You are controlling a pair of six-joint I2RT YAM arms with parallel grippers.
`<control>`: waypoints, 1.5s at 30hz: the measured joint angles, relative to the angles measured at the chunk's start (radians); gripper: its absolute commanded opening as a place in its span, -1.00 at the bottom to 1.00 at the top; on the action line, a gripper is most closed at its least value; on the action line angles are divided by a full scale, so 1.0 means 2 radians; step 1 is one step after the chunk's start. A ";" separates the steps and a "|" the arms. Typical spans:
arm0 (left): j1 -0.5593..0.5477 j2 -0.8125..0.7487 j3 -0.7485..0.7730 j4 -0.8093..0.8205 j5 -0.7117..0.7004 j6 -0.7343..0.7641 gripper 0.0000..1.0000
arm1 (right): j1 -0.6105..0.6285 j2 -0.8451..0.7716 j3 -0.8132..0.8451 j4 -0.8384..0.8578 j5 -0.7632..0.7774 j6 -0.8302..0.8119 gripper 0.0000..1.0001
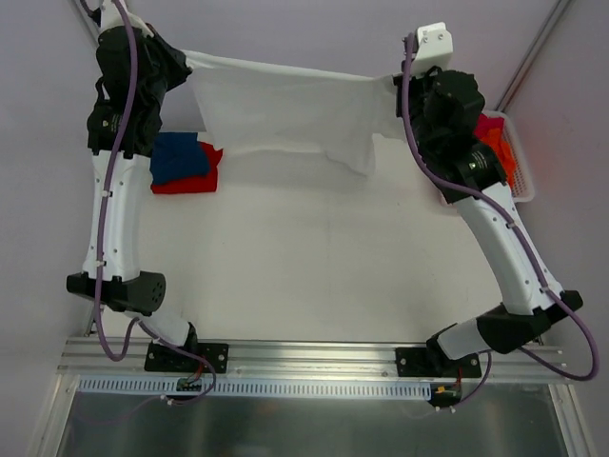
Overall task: Fold and stack the t-shirts
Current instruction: Flatten the tshirt out
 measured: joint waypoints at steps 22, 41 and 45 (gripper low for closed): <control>-0.080 -0.386 -0.717 0.128 -0.030 -0.128 -1.00 | 0.203 -0.255 -0.492 0.046 0.118 0.141 -0.99; -0.142 -0.530 -0.892 0.063 -0.041 -0.210 -1.00 | 0.438 -0.254 -0.607 -0.088 0.222 0.417 -0.99; -0.149 -0.565 -0.908 0.036 -0.041 -0.224 -1.00 | 0.482 -0.229 -0.606 -0.119 0.243 0.474 -0.99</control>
